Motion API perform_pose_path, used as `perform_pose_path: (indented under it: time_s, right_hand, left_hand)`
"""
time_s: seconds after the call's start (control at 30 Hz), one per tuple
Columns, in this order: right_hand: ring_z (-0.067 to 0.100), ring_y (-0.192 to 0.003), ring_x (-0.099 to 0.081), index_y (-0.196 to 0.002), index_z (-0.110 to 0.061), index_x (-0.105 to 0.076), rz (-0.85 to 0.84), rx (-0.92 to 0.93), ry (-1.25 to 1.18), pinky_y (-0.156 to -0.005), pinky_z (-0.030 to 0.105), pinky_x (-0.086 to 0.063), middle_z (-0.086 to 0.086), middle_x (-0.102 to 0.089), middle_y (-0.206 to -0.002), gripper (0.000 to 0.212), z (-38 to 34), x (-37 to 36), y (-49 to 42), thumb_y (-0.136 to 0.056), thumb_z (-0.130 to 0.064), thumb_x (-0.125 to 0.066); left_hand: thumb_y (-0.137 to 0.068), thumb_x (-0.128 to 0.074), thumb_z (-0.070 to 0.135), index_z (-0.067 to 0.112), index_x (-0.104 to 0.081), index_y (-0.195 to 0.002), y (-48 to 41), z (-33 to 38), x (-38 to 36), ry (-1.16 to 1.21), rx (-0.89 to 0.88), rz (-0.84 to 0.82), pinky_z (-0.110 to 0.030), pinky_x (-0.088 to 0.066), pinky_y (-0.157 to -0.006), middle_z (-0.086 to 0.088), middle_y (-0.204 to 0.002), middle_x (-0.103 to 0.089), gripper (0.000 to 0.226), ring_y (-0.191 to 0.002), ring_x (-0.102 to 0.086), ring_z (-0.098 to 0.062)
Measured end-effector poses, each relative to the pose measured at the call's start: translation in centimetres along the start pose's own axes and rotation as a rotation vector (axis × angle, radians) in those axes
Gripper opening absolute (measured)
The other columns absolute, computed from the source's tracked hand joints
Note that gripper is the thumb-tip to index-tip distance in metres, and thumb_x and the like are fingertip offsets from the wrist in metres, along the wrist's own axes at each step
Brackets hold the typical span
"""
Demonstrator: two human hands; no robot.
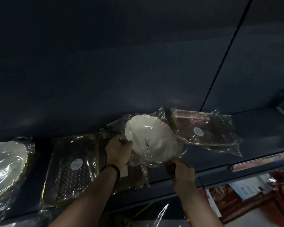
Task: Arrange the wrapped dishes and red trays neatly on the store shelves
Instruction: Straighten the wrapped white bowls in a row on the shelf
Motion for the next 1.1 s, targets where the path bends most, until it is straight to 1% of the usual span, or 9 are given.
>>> perform_pose_path:
  time_s: [0.2, 0.33, 0.43, 0.53, 0.63, 0.77, 0.93, 1.0, 1.1]
  right_hand:
    - [0.029, -0.093, -0.076, -0.095, -0.009, -0.078, -0.114, 0.115, -0.004, -0.093, 0.044, -0.06, 0.009, -0.081, -0.095, 0.016, 0.8, -3.2, 3.0, -0.094, -0.025, -0.078]
    - [0.024, -0.083, -0.07, -0.087, -0.016, -0.079, -0.229, 0.234, 0.124, -0.077, 0.037, -0.054, 0.011, -0.077, -0.086, 0.009, 1.3, -5.9, 4.6, -0.095, -0.018, -0.075]
    - [0.02, -0.082, -0.067, -0.086, -0.017, -0.077, -0.301, 0.295, 0.242, -0.076, 0.035, -0.053, 0.001, -0.075, -0.08, 0.005, 2.5, -8.4, 6.0, -0.091, -0.014, -0.079]
    - [0.017, -0.076, -0.069, -0.085, -0.018, -0.076, -0.302, 0.351, 0.325, -0.069, 0.028, -0.053, -0.011, -0.074, -0.074, 0.008, 3.7, -11.0, 7.8, -0.088, -0.012, -0.081]
    - [0.017, -0.079, -0.075, -0.095, -0.021, -0.078, -0.317, 0.391, 0.414, -0.066, 0.032, -0.06, -0.006, -0.078, -0.082, 0.011, 5.1, -13.7, 9.7, -0.088, -0.013, -0.081]
    - [0.013, -0.076, -0.076, -0.094, -0.028, -0.078, -0.343, 0.474, 0.507, -0.073, 0.041, -0.065, -0.01, -0.079, -0.081, 0.015, 7.5, -17.7, 12.8, -0.083, -0.018, -0.082]
    - [0.014, -0.072, -0.075, -0.09, -0.026, -0.076, -0.419, 0.555, 0.589, -0.062, 0.027, -0.056, -0.011, -0.077, -0.075, 0.012, 10.3, -22.5, 17.6, -0.083, -0.018, -0.082]
    - [0.006, -0.074, -0.073, -0.089, -0.031, -0.074, -0.449, 0.579, 0.624, -0.062, 0.023, -0.053, -0.015, -0.076, -0.075, 0.014, 11.1, -24.3, 19.6, -0.084, -0.02, -0.081]
    - [-0.005, -0.064, -0.069, -0.096, -0.027, -0.078, -0.536, 0.564, 0.674, -0.051, 0.008, -0.044, -0.015, -0.076, -0.076, 0.011, 13.4, -27.6, 21.8, -0.087, -0.022, -0.08]
  left_hand:
    - [-0.06, -0.078, 0.05, 0.041, -0.073, -0.092, 0.2, -3.5, 5.1, 0.18, 0.025, -0.005, -0.058, -0.065, -0.08, -0.002, -0.087, -0.082, 0.034, -0.082, -0.081, -0.033]
    - [-0.074, -0.083, 0.026, 0.02, -0.077, -0.091, 1.2, -4.6, 9.3, 0.276, 0.024, 0.069, -0.067, -0.063, -0.08, -0.012, -0.088, -0.081, 0.019, -0.084, -0.079, -0.043]
    - [-0.071, -0.083, 0.024, 0.018, -0.079, -0.091, 1.8, -5.4, 12.4, 0.342, 0.014, 0.141, -0.069, -0.063, -0.073, -0.013, -0.091, -0.08, 0.021, -0.085, -0.078, -0.047]
    - [-0.085, -0.081, 0.01, 0.016, -0.078, -0.091, 2.4, -6.1, 15.6, 0.343, 0.022, 0.194, -0.056, -0.066, -0.067, -0.015, -0.083, -0.08, 0.009, -0.077, -0.079, -0.043]
    - [-0.091, -0.077, 0.014, 0.015, -0.077, -0.089, 2.6, -7.3, 19.0, 0.293, -0.008, 0.254, -0.039, -0.064, -0.059, -0.011, -0.081, -0.079, 0.002, -0.069, -0.078, -0.021]
    - [-0.099, -0.057, 0.067, 0.024, -0.08, -0.105, 3.1, -9.1, 23.9, 0.455, 0.038, 0.188, -0.062, -0.064, -0.077, -0.015, -0.099, -0.08, 0.049, -0.087, -0.077, -0.036]
    - [-0.063, -0.071, 0.093, 0.003, -0.067, -0.124, 3.4, -10.9, 30.4, 0.548, 0.015, 0.027, -0.039, -0.055, -0.059, -0.027, -0.085, -0.061, 0.109, -0.067, -0.064, -0.031]
    - [-0.055, -0.082, 0.087, 0.001, -0.065, -0.12, 3.5, -11.6, 33.0, 0.566, 0.061, 0.03, -0.038, -0.057, -0.061, -0.023, -0.088, -0.065, 0.109, -0.072, -0.066, -0.032]
    - [-0.061, -0.101, 0.049, 0.015, -0.063, -0.119, 3.1, -13.8, 37.1, 0.532, 0.123, 0.204, -0.044, -0.062, -0.071, -0.017, -0.104, -0.074, 0.077, -0.081, -0.075, -0.032]
Point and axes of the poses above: each hand's wrist, its own y-axis away from the middle knuckle, its own x-axis out of the back of the hand, z = x × y, the point moved 3 cm from there along -y, towards the middle knuckle
